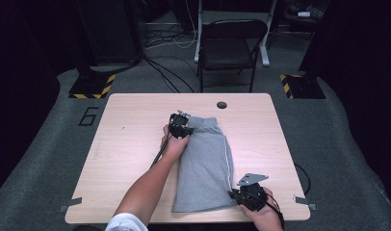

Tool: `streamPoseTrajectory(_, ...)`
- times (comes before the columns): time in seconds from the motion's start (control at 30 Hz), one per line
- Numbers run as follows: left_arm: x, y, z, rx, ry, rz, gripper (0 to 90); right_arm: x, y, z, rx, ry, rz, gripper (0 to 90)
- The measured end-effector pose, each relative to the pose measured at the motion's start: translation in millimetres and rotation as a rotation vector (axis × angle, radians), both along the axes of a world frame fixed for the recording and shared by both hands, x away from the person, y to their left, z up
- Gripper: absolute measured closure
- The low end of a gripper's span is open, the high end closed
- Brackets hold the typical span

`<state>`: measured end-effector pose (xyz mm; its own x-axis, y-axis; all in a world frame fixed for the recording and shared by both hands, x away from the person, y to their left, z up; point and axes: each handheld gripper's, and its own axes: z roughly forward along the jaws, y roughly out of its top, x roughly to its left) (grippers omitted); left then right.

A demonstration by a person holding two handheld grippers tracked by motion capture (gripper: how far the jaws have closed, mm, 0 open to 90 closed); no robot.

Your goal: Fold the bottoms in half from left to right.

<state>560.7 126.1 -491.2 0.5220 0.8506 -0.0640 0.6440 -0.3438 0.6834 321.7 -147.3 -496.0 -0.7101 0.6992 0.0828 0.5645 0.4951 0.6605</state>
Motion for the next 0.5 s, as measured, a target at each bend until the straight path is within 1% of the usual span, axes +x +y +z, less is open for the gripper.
streamPoseTrajectory(0.03,0.0,2.2,1.1,0.001,-0.003,0.004,77.9,0.9,3.0,-0.1,0.005,-0.001,0.01,84.4)
streamPoseTrajectory(0.07,-0.3,6.4,3.3,0.005,-0.006,0.01,78.0,1.7,5.0,0.3,0.0,0.007,0.019,84.4)
streamPoseTrajectory(0.1,-0.4,10.1,4.4,0.006,-0.011,0.013,78.1,3.3,9.4,-0.5,0.004,-0.001,0.031,84.4)
streamPoseTrajectory(0.17,-0.3,17.7,6.1,0.012,-0.013,0.02,78.2,5.7,17.5,-1.2,0.001,-0.002,0.064,84.4)
streamPoseTrajectory(0.2,-0.3,21.0,6.5,0.015,-0.016,0.029,78.2,6.8,21.5,-0.5,-0.011,0.005,0.082,84.4)
streamPoseTrajectory(0.23,-0.2,24.4,6.9,0.017,-0.017,0.034,78.2,7.8,26.2,-0.9,-0.012,-0.008,0.091,84.4)
streamPoseTrajectory(0.27,-0.1,27.6,7.2,0.02,-0.018,0.039,78.2,8.1,30.8,-0.7,-0.008,-0.004,0.102,84.4)
streamPoseTrajectory(0.33,0.4,34.0,7.7,0.024,-0.015,0.044,78.2,8.5,40.4,0.3,-0.015,-0.001,0.125,84.4)
streamPoseTrajectory(0.37,0.9,37.1,7.5,0.018,-0.017,0.051,78.2,8.9,42.7,0.1,-0.018,-0.009,0.138,84.4)
streamPoseTrajectory(0.43,1.5,41.0,7.6,0.02,-0.012,0.053,78.2,8.8,49.0,-0.8,-0.017,-0.016,0.144,84.4)
streamPoseTrajectory(0.47,1.6,42.5,7.0,0.016,-0.015,0.058,78.2,9.1,50.6,-0.7,-0.025,-0.011,0.155,84.4)
streamPoseTrajectory(0.5,1.8,44.0,6.4,0.015,-0.014,0.058,78.1,9.7,52.3,-1.6,-0.031,-0.022,0.162,84.4)
